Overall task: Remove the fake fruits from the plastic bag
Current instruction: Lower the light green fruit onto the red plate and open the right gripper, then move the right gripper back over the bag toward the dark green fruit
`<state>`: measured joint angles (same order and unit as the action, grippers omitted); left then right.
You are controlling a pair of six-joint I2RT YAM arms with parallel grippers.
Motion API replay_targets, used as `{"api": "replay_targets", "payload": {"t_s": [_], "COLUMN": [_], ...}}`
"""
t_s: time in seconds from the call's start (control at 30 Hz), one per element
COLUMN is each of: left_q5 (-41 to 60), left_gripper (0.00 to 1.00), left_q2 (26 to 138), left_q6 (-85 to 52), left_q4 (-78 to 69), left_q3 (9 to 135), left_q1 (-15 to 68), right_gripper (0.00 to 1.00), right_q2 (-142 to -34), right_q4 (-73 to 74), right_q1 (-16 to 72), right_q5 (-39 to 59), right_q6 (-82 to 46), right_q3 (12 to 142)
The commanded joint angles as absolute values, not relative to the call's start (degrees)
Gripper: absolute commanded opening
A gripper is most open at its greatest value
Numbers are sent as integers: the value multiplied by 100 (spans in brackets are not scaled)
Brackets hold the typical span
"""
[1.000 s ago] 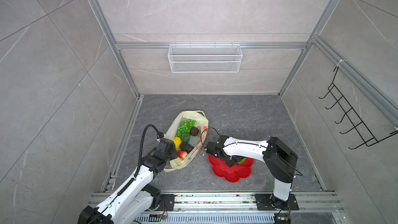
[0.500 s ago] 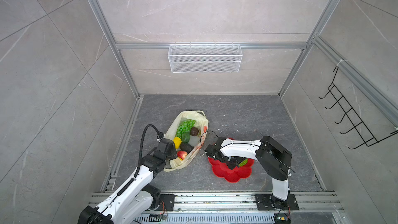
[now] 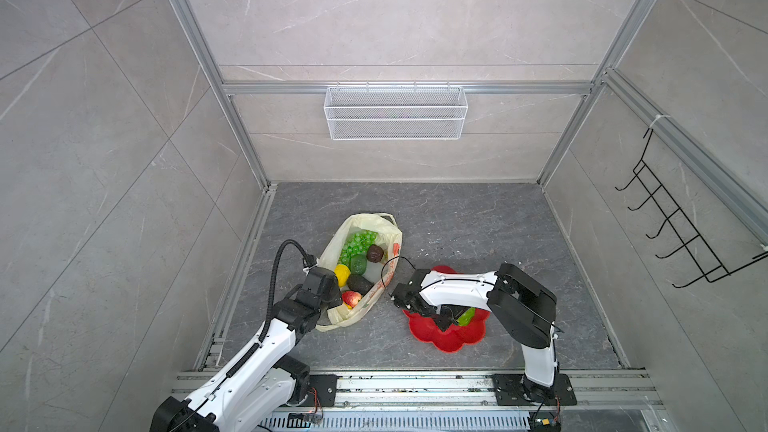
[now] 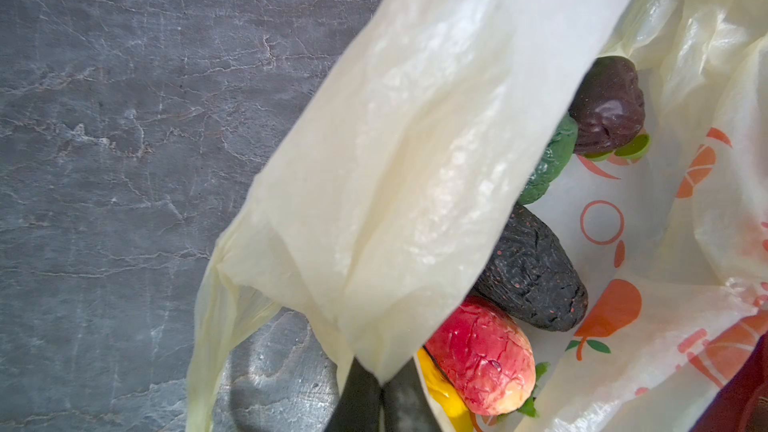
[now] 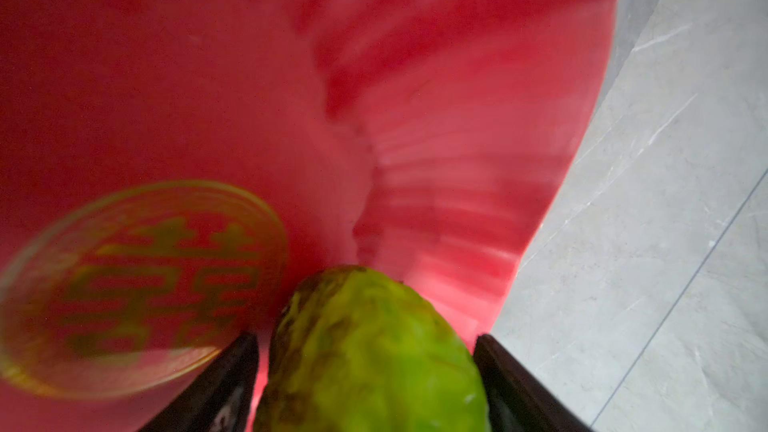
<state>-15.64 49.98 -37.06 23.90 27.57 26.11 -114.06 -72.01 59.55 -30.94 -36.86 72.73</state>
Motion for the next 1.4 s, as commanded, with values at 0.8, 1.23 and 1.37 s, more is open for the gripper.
{"api": "replay_targets", "payload": {"t_s": [0.8, 1.23, 1.37], "left_q5": [-1721, -1801, -1789], "left_gripper": [0, 0, 0], "left_q2": [5054, 4963, 4930], "left_q6": [-3676, -4000, -3980], "left_q4": [2378, 2659, 2585], "left_q3": [2924, 2877, 2843], "left_q1": [2602, 2602, 2602], "right_gripper": [86, 78, 75], "right_q2": [-10792, -10713, -11054], "right_q4": [-7419, -5763, -5136], "right_q1": [6466, 6463, 6362], "right_q5": [-2697, -2308, -2116], "right_q6": [-3623, -3363, -3491], "right_q3": [8176, 9911, 10343]}}
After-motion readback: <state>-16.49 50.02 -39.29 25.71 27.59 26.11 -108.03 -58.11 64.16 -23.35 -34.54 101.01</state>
